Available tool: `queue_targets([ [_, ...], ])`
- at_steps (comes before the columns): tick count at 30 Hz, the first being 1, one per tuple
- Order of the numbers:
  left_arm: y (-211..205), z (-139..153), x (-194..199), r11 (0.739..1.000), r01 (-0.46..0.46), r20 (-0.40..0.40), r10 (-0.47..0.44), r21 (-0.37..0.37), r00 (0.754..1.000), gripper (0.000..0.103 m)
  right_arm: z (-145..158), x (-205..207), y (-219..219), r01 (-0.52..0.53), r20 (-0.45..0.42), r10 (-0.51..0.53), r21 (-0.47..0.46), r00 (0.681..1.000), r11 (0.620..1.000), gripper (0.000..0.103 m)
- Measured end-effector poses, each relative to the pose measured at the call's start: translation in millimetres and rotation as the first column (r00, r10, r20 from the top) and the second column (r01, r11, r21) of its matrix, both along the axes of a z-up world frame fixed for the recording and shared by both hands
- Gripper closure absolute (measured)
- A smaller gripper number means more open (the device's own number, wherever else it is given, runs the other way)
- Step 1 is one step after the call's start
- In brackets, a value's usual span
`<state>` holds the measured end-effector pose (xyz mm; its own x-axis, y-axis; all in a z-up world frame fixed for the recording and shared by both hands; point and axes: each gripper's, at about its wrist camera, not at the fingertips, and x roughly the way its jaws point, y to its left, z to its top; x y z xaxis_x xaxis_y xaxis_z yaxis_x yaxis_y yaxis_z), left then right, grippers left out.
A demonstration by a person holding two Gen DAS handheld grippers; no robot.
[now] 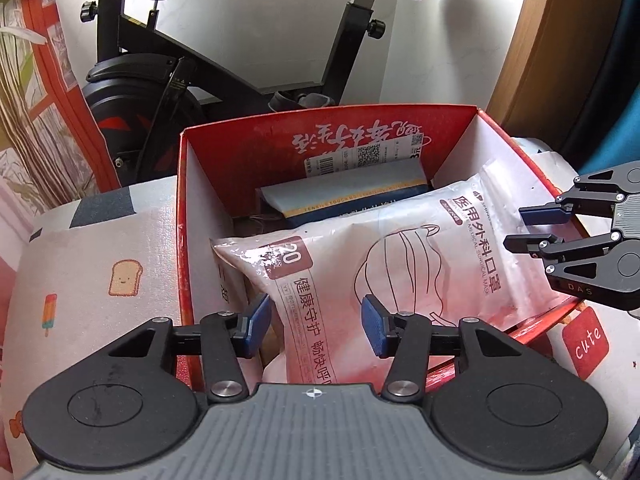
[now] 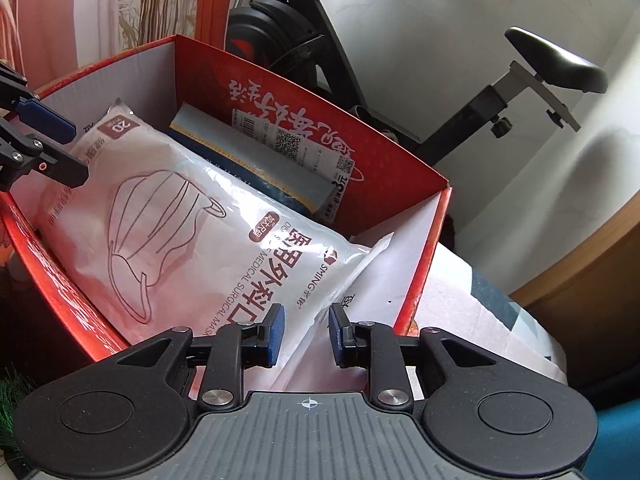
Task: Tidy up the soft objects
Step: 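Lower the bag into the red box and open the left tool, then move the left tool down toward the green tasseled sachet beside the box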
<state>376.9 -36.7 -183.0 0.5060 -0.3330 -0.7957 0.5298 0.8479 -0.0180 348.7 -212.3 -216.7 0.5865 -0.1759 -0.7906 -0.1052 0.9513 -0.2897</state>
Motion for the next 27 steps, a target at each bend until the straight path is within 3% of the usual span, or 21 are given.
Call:
queue_targets([
  [8,3.8,22.0,-20.3,0.999,-0.006,0.103,0.011,-0.047,0.995,0.049,21.2,-12.6,-7.6,0.032,0.079,-0.041,0.108,0.996,0.994,0.077],
  [10,7.9,29.2,-29.0,0.997,-0.018,0.135,0.028,-0.073,0.990,0.040,28.6,-19.1,-7.0,0.044,0.113,-0.060,0.140,0.992,0.989,0.073],
  [12,14.2,36.2,-38.0,0.994,-0.030,0.171,0.047,-0.101,0.984,0.028,37.8,-30.0,-7.7,0.058,0.156,-0.088,0.188,0.984,0.981,0.060],
  [14,20.5,43.8,-49.8,0.991,-0.038,0.209,0.064,-0.127,0.976,0.016,46.2,-43.4,-8.4,0.064,0.199,-0.113,0.238,0.973,0.969,0.037],
  [16,27.1,52.4,-62.7,0.987,-0.045,0.246,0.082,-0.152,0.966,0.005,54.8,-58.4,-6.7,0.048,0.250,-0.113,0.252,0.962,0.967,0.021],
  [17,30.0,56.3,-69.1,0.985,-0.049,0.263,0.091,-0.163,0.960,0.003,59.6,-67.0,-3.8,0.032,0.276,-0.100,0.243,0.956,0.969,0.007],
  [18,33.1,60.2,-75.5,0.983,-0.054,0.279,0.102,-0.174,0.955,0.001,63.6,-74.4,-1.2,0.030,0.297,-0.100,0.231,0.949,0.972,0.002],
  [27,60.0,83.0,-141.5,0.961,-0.100,0.366,0.194,-0.259,0.910,0.000,96.5,-144.3,6.3,0.031,0.439,-0.189,0.341,0.879,0.940,0.000],
])
